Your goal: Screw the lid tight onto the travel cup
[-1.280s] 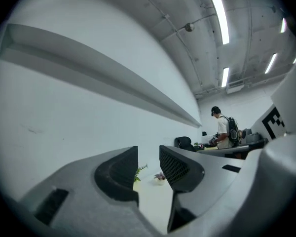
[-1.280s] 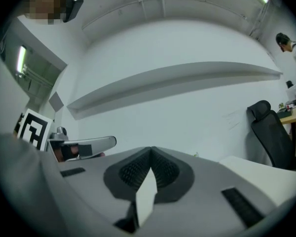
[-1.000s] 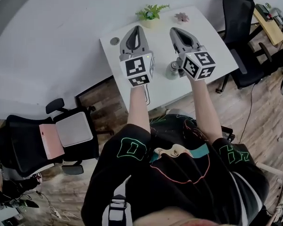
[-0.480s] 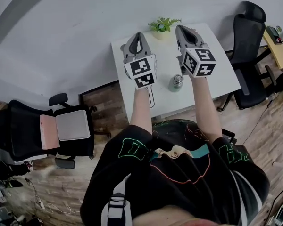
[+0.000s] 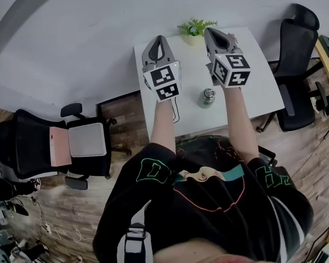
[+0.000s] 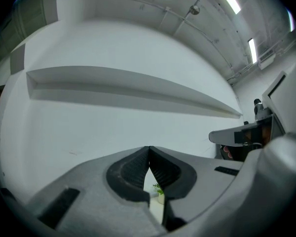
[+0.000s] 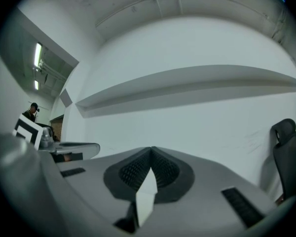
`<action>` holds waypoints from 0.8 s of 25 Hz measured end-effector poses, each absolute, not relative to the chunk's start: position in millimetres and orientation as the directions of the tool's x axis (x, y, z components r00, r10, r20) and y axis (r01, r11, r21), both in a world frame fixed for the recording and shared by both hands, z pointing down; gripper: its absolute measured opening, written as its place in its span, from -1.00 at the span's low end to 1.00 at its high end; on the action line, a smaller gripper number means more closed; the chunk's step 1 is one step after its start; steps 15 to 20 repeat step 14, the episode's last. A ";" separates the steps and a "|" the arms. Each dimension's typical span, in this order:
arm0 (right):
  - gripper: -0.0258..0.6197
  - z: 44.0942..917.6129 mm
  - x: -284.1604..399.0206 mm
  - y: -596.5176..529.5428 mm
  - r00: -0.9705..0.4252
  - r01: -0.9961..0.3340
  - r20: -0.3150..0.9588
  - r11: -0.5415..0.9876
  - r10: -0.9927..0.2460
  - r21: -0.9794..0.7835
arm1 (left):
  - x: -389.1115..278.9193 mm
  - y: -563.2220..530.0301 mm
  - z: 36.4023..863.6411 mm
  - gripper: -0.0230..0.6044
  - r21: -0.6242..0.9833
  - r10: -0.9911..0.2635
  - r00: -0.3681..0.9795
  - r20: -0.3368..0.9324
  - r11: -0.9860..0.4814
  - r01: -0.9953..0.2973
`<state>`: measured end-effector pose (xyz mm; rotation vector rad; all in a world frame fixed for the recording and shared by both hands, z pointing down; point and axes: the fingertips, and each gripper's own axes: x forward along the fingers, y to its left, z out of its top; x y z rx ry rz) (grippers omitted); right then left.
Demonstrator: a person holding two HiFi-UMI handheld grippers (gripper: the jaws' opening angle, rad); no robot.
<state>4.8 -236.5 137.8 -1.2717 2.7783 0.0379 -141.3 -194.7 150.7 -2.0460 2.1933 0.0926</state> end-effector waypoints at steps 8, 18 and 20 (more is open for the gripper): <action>-0.91 144.7 15.3 -246.9 -0.660 -0.749 -0.082 0.662 -0.747 -0.012 | -129.6 -207.3 155.4 -0.90 -0.055 -0.987 -0.074 -0.143 0.083 -0.995; -0.91 148.5 33.1 -251.9 -0.669 -0.741 -0.079 0.671 -0.739 -0.005 | -112.1 -213.9 160.4 -0.90 -0.037 -0.988 -0.078 -0.132 0.083 -0.996; -0.91 148.5 33.1 -251.9 -0.669 -0.741 -0.079 0.671 -0.739 -0.005 | -112.1 -213.9 160.4 -0.90 -0.037 -0.988 -0.078 -0.132 0.083 -0.996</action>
